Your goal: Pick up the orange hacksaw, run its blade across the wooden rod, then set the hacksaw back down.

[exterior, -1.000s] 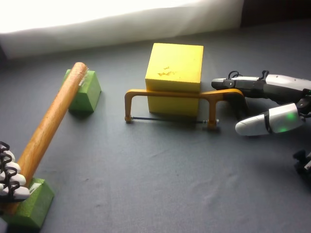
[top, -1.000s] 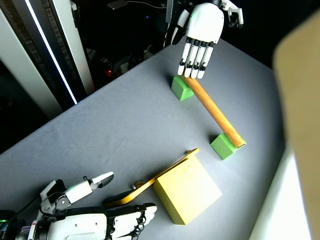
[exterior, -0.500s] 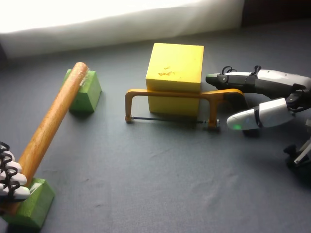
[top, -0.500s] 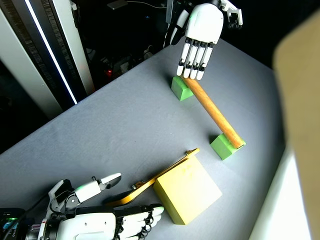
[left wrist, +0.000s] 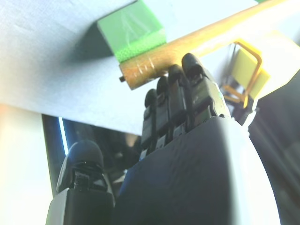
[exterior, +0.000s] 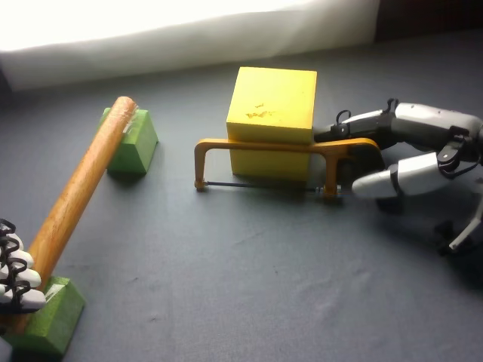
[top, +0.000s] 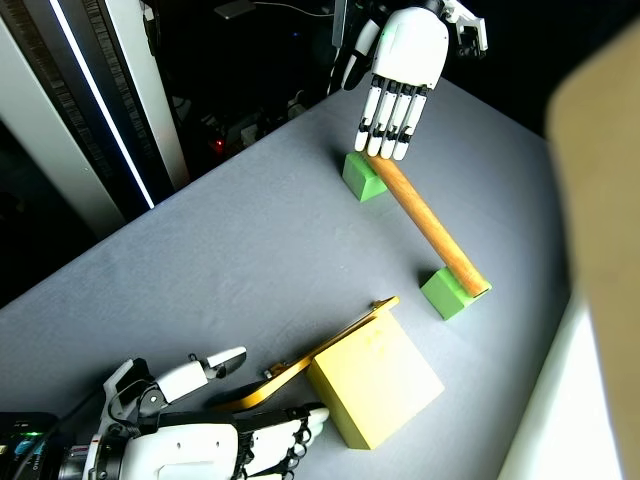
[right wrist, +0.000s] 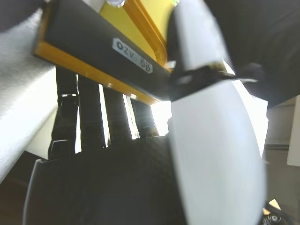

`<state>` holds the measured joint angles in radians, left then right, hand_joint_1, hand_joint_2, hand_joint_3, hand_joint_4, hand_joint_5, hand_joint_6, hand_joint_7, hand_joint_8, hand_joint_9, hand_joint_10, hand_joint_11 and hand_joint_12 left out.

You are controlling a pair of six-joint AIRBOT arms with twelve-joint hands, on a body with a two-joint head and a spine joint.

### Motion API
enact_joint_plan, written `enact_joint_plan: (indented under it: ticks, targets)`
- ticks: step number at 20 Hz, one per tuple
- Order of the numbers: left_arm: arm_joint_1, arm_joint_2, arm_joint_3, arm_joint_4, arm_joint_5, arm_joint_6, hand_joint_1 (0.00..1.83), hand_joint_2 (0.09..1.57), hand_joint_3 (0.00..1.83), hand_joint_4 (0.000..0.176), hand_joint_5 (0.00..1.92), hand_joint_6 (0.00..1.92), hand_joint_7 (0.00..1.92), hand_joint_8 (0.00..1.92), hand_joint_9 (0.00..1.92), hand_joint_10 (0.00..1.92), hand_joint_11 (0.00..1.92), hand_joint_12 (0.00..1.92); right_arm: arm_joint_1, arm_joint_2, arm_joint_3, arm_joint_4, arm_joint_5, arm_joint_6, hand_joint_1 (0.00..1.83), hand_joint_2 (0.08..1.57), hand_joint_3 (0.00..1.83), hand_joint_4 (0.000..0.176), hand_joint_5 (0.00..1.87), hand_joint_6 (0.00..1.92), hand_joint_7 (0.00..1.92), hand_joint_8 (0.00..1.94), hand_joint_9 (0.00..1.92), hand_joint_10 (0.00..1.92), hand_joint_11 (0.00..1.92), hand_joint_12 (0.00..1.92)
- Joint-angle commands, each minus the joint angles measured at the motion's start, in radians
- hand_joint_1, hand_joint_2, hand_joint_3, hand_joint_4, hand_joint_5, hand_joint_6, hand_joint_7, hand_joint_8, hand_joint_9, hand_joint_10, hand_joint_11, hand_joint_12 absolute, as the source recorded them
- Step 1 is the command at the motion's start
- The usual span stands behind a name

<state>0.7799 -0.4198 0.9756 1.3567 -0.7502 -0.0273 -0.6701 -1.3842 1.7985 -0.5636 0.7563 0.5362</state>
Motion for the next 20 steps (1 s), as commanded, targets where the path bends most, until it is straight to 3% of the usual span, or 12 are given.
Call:
enact_joint_plan:
  ticks: [1,2,4,6,7,11,15,20]
  targets:
    - [-0.004,-0.004,0.006,-0.025,-0.012,0.001,0.16,1.28,0.00,0.000,0.18,0.00,0.21,0.00,0.20,0.00,0.00,0.48,0.002,0.000,-0.002,0.027,0.056,-0.003,1.39,1.13,0.00,0.000,0.75,0.86,0.94,0.93,1.02,1.18,0.84,1.29]
    - [-0.004,-0.004,0.006,-0.025,-0.012,0.001,0.14,1.28,0.00,0.000,0.18,0.00,0.21,0.00,0.21,0.00,0.00,0.48,0.001,0.000,-0.004,0.027,0.055,-0.005,1.37,1.16,0.01,0.000,0.73,1.07,0.88,1.08,0.94,1.32,0.93,1.35]
    - [-0.003,-0.004,0.006,-0.026,-0.013,0.001,0.12,1.29,0.00,0.000,0.19,0.00,0.24,0.00,0.22,0.00,0.00,0.48,-0.001,0.001,-0.010,0.027,0.053,-0.017,1.36,1.18,0.00,0.000,0.71,1.15,0.84,1.14,0.93,1.37,0.98,1.40]
    - [-0.003,-0.003,0.006,-0.032,-0.014,0.003,0.12,1.28,0.00,0.000,0.19,0.00,0.23,0.00,0.23,0.00,0.00,0.52,-0.001,0.001,-0.017,0.027,0.053,-0.023,1.36,1.18,0.00,0.000,0.71,1.17,0.82,1.17,0.94,1.35,0.97,1.38]
    - [-0.003,-0.003,0.006,-0.033,-0.014,0.003,0.10,1.30,0.00,0.000,0.16,0.00,0.21,0.00,0.19,0.00,0.00,0.38,0.000,0.001,-0.020,0.027,0.056,-0.025,1.36,1.18,0.00,0.000,0.71,1.18,0.82,1.17,0.94,1.34,0.97,1.41]
    - [-0.002,-0.003,0.008,-0.038,-0.015,0.006,0.13,1.28,0.00,0.000,0.20,0.00,0.25,0.00,0.23,0.01,0.00,0.48,0.002,0.010,-0.037,0.045,0.119,-0.030,1.36,1.18,0.00,0.000,0.71,1.20,0.82,1.15,0.96,1.30,0.95,1.39]
    - [-0.002,-0.003,0.010,-0.039,-0.015,0.006,0.09,1.29,0.00,0.000,0.16,0.00,0.20,0.00,0.19,0.00,0.00,0.45,-0.001,0.087,-0.191,0.231,0.153,-0.166,1.36,1.17,0.00,0.000,0.71,1.18,0.85,1.11,0.96,1.31,0.95,1.36]
    - [-0.002,-0.003,0.011,-0.041,-0.016,0.006,0.13,1.29,0.00,0.000,0.15,0.00,0.21,0.00,0.21,0.00,0.00,0.49,0.027,0.174,-0.353,0.310,0.175,-0.257,1.37,1.17,0.00,0.000,0.73,1.17,0.85,1.12,0.97,1.28,0.96,1.34]
